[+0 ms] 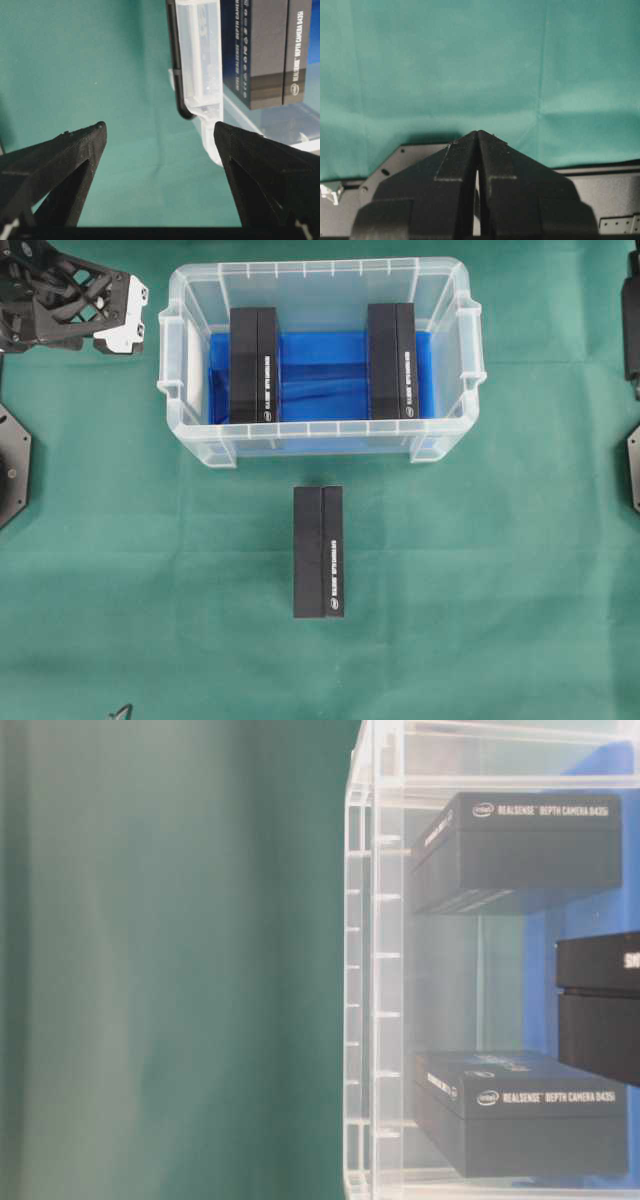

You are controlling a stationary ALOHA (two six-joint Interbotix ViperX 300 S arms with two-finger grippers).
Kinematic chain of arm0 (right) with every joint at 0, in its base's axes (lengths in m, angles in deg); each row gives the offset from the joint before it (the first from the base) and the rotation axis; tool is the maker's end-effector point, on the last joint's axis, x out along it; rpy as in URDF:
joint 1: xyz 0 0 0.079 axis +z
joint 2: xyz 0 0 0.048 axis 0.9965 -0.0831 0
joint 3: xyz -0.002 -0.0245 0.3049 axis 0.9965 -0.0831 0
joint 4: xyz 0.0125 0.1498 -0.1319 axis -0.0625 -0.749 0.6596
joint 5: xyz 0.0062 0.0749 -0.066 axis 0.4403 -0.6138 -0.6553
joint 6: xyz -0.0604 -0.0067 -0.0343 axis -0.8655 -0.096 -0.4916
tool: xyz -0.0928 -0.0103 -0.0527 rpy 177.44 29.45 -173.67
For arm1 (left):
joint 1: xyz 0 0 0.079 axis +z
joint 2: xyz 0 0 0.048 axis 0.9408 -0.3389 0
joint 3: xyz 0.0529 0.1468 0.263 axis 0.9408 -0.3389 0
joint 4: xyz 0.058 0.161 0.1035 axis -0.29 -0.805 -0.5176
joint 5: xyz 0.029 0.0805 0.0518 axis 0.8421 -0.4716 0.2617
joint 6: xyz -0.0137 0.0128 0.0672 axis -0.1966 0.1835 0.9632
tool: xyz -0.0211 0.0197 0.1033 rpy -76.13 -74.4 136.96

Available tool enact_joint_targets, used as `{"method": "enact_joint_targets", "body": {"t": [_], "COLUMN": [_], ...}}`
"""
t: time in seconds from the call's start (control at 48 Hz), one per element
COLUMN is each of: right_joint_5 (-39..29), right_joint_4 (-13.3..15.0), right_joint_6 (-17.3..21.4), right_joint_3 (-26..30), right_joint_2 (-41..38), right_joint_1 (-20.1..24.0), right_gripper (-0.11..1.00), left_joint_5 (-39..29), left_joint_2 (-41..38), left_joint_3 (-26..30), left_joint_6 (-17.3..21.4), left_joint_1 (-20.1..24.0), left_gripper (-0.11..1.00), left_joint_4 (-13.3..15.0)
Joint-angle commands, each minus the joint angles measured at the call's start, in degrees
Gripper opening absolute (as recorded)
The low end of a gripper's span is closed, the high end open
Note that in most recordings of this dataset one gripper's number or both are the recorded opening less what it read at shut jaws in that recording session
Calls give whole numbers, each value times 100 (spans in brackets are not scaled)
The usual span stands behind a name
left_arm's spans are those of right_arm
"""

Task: Take the box out of the case with the left arm.

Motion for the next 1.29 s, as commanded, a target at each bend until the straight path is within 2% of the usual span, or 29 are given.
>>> {"method": "enact_joint_targets", "body": {"t": [0.0, 0.375, 1.041, 1.27], "right_joint_5": [0, 9, 79, 105], "right_joint_4": [9, 18, 18, 9], "right_joint_6": [-9, -9, -26, -26], "right_joint_3": [114, 114, 105, 105], "right_joint_2": [9, 9, 9, 9], "right_joint_1": [-9, 0, 0, 0], "right_gripper": [0, 0, 0, 0], "left_joint_5": [26, 53, 88, 79], "left_joint_2": [26, -290, -2355, -2496], "left_joint_3": [132, 387, 2443, 2575], "left_joint_6": [-18, -158, -123, -132], "left_joint_1": [-35, -123, -404, -439], "left_gripper": [88, 88, 88, 88], "left_joint_4": [9, 53, 53, 53]}}
